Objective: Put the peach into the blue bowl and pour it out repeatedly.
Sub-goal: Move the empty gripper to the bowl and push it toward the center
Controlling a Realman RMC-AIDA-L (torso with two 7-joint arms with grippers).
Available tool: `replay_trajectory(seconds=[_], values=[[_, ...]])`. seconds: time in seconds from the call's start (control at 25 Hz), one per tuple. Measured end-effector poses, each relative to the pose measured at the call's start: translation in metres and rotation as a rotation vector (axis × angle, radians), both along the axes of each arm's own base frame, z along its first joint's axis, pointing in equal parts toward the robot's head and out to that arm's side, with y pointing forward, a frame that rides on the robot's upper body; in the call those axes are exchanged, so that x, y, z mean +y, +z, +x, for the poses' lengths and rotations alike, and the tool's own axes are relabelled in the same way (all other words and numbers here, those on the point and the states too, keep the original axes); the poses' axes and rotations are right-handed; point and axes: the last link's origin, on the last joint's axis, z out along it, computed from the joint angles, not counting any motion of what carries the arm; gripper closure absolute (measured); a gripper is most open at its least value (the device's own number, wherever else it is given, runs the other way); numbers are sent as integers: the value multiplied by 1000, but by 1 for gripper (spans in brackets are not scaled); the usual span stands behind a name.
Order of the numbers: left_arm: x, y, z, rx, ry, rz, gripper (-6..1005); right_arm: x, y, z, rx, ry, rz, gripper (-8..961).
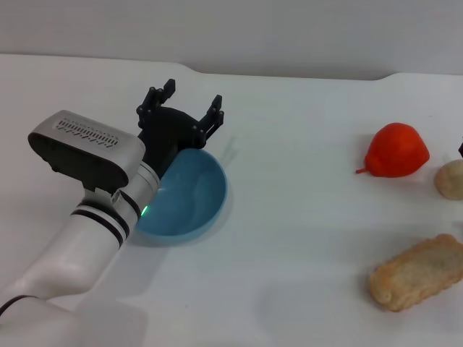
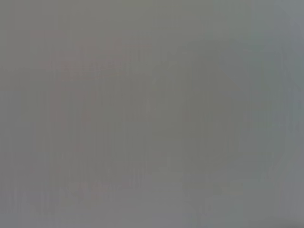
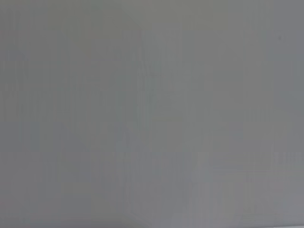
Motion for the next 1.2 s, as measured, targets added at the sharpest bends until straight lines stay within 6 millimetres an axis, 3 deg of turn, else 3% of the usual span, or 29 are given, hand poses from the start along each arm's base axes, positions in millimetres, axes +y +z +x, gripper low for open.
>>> replay_trajectory(seconds=[0.48, 0.64, 0.92, 1.2], values=[[9, 1, 11, -16, -15, -4, 187, 3, 6, 2, -13, 0, 12, 246], [25, 7, 25, -67, 43, -58, 187, 3, 9, 5, -22, -6, 18, 246], [64, 43, 52, -17, 114, -191, 187, 3, 11, 8, -27, -19, 26, 245], [80, 89, 47, 176, 222, -342, 186, 5, 12, 7, -27, -15, 30, 247]])
